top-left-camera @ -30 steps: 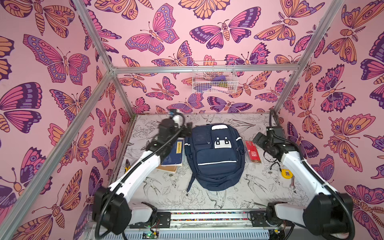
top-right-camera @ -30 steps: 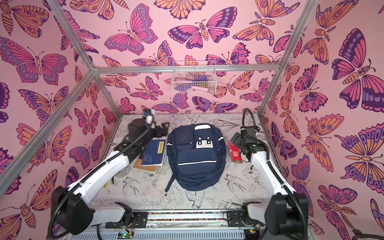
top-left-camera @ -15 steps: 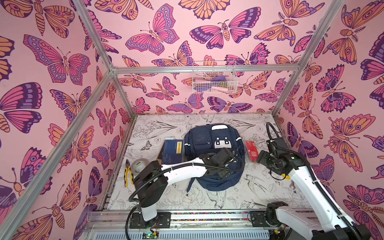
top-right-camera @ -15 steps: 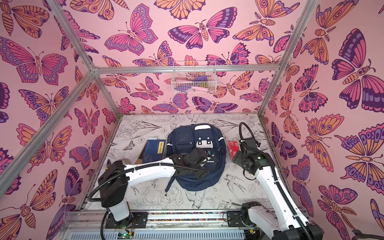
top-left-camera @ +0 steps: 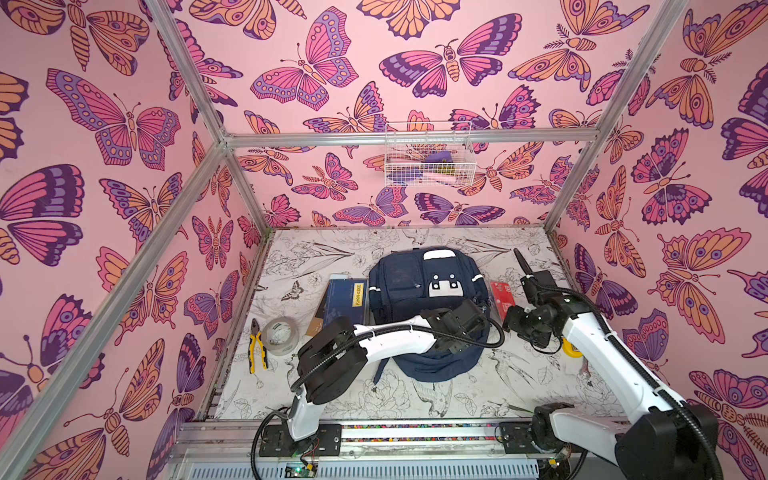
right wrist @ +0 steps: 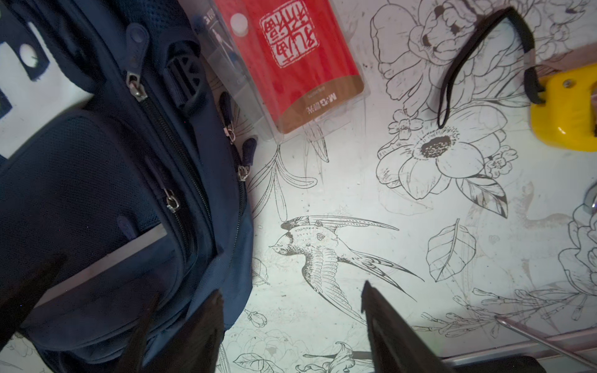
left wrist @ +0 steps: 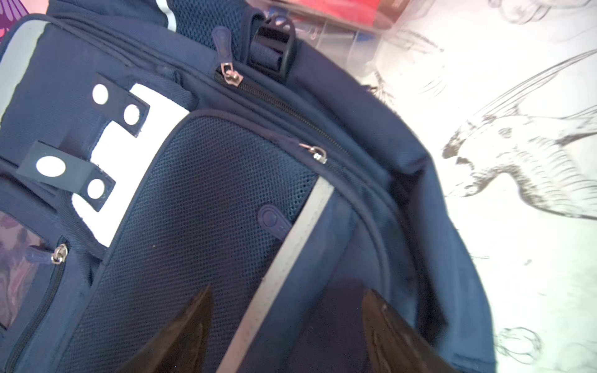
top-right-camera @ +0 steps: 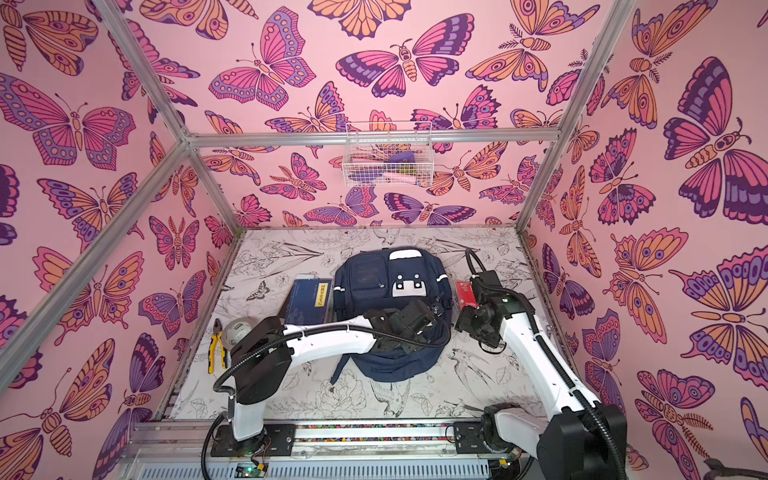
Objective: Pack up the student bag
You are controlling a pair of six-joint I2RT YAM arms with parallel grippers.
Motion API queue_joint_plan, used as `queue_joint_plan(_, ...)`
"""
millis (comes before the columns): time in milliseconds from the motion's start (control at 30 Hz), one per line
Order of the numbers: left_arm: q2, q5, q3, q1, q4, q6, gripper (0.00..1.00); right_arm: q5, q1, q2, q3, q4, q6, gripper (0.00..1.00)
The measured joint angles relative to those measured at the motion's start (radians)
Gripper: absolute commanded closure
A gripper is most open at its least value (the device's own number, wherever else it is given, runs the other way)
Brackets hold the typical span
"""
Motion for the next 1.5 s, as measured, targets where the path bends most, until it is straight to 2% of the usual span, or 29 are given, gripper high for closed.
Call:
queue_joint_plan(200,-0.037,0.061,-0.039,-0.005,-0.004,0.049,0.25,-0.011,-0.001,0.019,0.02,0.003,0.032,0.3)
queue_joint_plan(367,-0.031,0.073,-0.058,-0.005,-0.01,0.076,0.36,-0.026,-0.001,0.003,0.022,0.005,0.057,0.31)
queue_joint_plan(433,-0.021,0.051,-0.051,-0.004,-0.005,0.078,0.49,-0.037,-0.001,-0.015,0.023,0.005,0.064,0.33)
queue_joint_plan(567,0.03,0.016,0.001,-0.004,0.004,0.079,0.83,-0.056,-0.001,-0.068,0.023,-0.006,0.076,0.36)
queue_joint_plan(633,0.051,-0.013,0.027,-0.005,0.013,0.079,0.93,-0.052,-0.001,-0.1,0.023,-0.015,0.077,0.36)
queue_joint_plan(700,0.055,-0.035,0.035,-0.002,0.024,0.08,1.0,-0.051,-0.006,-0.122,0.023,-0.019,0.075,0.42)
queue_joint_plan(833,0.02,-0.065,0.011,-0.001,0.04,0.072,1.0,-0.052,-0.03,-0.124,0.023,-0.019,0.058,0.56)
queue_joint_plan(933,-0.049,-0.079,-0.032,0.004,0.038,0.072,1.0,-0.066,-0.039,-0.099,0.023,0.012,0.041,0.61)
queue_joint_plan(1267,-0.32,0.07,-0.162,0.109,0.029,0.069,1.0,-0.211,-0.04,-0.032,-0.03,0.238,0.0,0.58)
queue_joint_plan(1500,-0.401,0.192,-0.206,0.187,0.029,0.034,1.0,-0.343,-0.045,-0.034,-0.137,0.377,0.001,0.56)
